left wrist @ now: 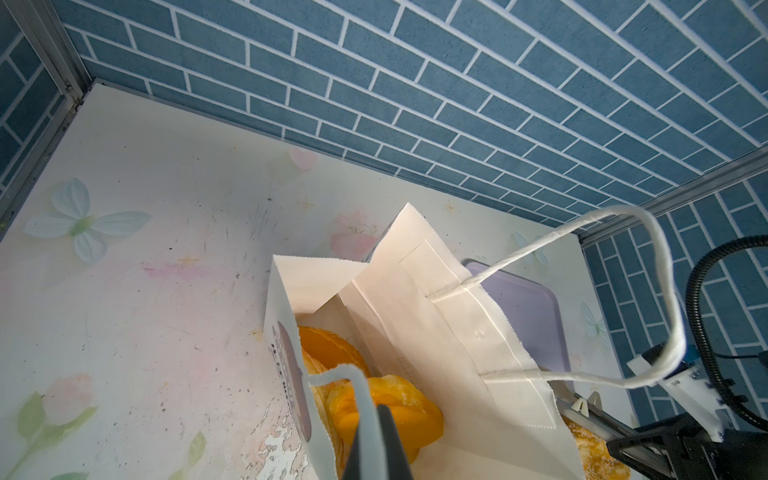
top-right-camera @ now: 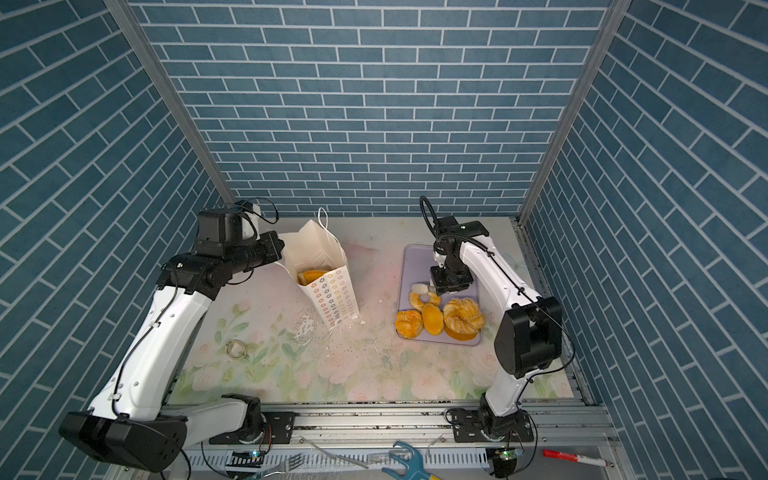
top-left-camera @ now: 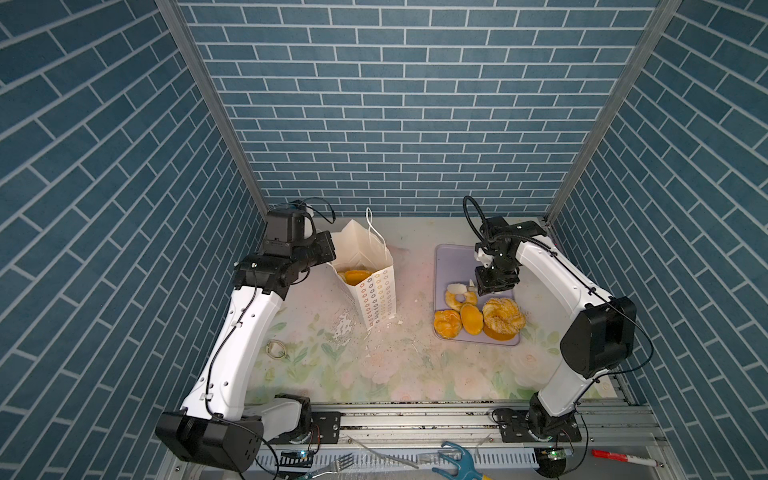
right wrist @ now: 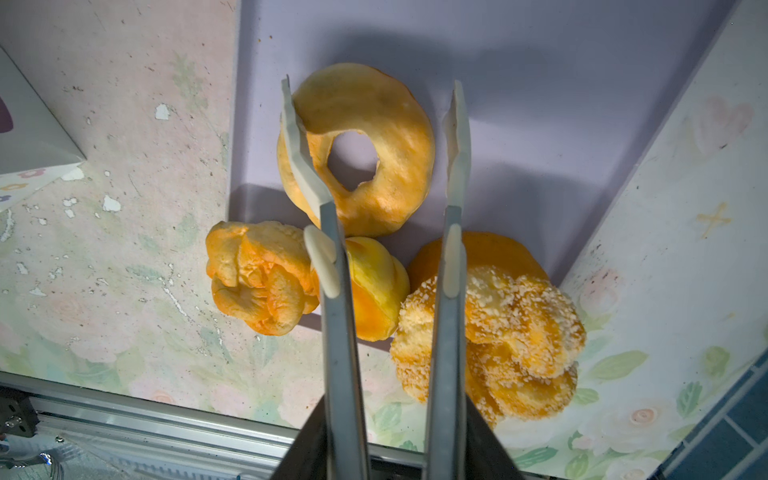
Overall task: Place the fake bread into the paper bag
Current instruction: 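Lower the tongs onto the ring bun and close them, right gripper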
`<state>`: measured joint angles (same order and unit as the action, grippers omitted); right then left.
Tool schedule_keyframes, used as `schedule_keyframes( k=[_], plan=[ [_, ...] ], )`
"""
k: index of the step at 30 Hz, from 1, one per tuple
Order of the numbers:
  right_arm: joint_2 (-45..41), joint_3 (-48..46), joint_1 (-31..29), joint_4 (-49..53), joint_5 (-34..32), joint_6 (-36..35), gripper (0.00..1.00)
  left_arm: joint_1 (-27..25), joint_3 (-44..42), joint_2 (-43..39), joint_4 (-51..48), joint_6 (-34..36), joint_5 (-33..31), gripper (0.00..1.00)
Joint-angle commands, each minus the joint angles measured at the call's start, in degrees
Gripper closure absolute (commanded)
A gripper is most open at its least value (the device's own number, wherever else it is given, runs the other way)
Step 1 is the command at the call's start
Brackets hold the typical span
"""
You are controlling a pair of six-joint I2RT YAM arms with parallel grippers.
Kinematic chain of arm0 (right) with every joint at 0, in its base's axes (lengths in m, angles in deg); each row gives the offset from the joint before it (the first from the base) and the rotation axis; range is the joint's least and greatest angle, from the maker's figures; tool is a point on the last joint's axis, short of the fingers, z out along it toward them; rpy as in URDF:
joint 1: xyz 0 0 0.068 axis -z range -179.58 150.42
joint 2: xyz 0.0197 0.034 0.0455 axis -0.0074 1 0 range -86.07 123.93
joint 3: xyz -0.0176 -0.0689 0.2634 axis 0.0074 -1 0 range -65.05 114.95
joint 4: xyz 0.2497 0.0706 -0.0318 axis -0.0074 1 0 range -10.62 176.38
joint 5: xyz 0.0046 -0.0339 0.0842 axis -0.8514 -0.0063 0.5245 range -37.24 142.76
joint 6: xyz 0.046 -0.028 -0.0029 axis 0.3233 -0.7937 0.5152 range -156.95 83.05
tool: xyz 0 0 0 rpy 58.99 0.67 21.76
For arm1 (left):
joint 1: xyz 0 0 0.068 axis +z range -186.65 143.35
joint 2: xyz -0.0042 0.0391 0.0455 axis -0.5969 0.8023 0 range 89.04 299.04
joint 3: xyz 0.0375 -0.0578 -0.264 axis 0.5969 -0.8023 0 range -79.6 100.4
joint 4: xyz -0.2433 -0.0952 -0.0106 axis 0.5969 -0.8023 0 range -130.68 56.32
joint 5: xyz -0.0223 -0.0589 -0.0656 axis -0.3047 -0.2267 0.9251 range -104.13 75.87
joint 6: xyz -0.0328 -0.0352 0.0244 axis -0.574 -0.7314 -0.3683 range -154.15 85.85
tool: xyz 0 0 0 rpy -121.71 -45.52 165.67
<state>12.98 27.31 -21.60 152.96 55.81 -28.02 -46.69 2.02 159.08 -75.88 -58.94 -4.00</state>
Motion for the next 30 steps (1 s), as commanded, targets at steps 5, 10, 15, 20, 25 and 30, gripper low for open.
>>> schedule_keyframes(
  k=[5, 10, 15, 20, 25, 30],
  plan=[
    [3.02, 1.60, -0.19, -0.81, -0.06, -0.24, 0.61, -0.33, 0.29, 0.03, -0.80, 0.40, -0.52, 1.00],
    [4.55, 4.77, -0.13, -2.81, -2.28, -0.33, 0.67, -0.28, 0.42, -0.12, -1.17, 0.54, -1.06, 1.00],
    [5.51, 7.71, 0.94, -5.61, -6.23, -0.47, 0.67, -0.33, 0.20, -0.34, -1.04, 0.54, -1.34, 1.00],
    [5.99, 10.53, 1.63, -5.09, -4.84, -2.02, 0.63, -0.33, -0.12, -0.44, -1.07, 0.66, -1.42, 1.00],
    [3.17, 10.12, 1.71, -3.57, -4.34, -3.29, 0.57, -0.33, -0.43, -0.45, -0.82, 0.70, -1.35, 1.00],
    [1.31, 6.13, 1.90, -2.24, -4.66, -3.06, 0.57, -0.33, -0.80, -0.69, -0.47, 0.69, -1.08, 1.00]
  ],
)
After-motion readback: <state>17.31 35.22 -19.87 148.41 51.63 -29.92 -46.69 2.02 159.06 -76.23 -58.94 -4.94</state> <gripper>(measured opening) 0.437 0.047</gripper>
